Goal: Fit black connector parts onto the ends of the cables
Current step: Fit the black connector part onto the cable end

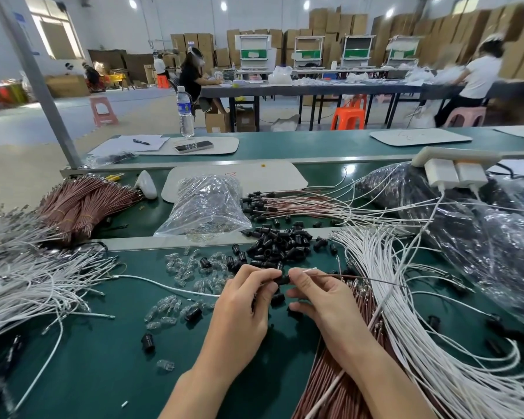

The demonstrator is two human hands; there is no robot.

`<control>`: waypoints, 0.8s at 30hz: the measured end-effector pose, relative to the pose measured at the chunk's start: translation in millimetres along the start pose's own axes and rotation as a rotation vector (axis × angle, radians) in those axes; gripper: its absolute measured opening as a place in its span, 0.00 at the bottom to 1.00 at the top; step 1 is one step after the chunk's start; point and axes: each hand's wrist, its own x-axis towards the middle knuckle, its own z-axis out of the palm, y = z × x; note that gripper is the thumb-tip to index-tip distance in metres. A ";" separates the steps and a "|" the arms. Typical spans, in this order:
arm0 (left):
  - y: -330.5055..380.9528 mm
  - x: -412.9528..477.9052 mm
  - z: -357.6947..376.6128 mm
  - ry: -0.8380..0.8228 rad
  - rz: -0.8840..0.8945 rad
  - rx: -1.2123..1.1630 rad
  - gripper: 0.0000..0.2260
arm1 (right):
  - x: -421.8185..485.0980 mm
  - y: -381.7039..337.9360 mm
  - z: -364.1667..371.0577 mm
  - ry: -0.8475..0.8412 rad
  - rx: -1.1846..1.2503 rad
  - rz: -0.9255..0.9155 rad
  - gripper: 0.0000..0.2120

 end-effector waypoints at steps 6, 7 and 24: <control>2.1 -0.3 1.9 0.023 0.013 0.151 0.13 | -0.2 -0.4 0.6 0.013 -0.027 -0.038 0.14; 2.9 -0.4 1.8 0.027 0.016 0.168 0.13 | -0.5 -0.8 0.4 0.017 -0.022 -0.042 0.13; -9.1 9.2 -35.0 0.236 -0.006 0.259 0.13 | 3.8 -40.5 -50.9 0.220 0.438 -0.215 0.10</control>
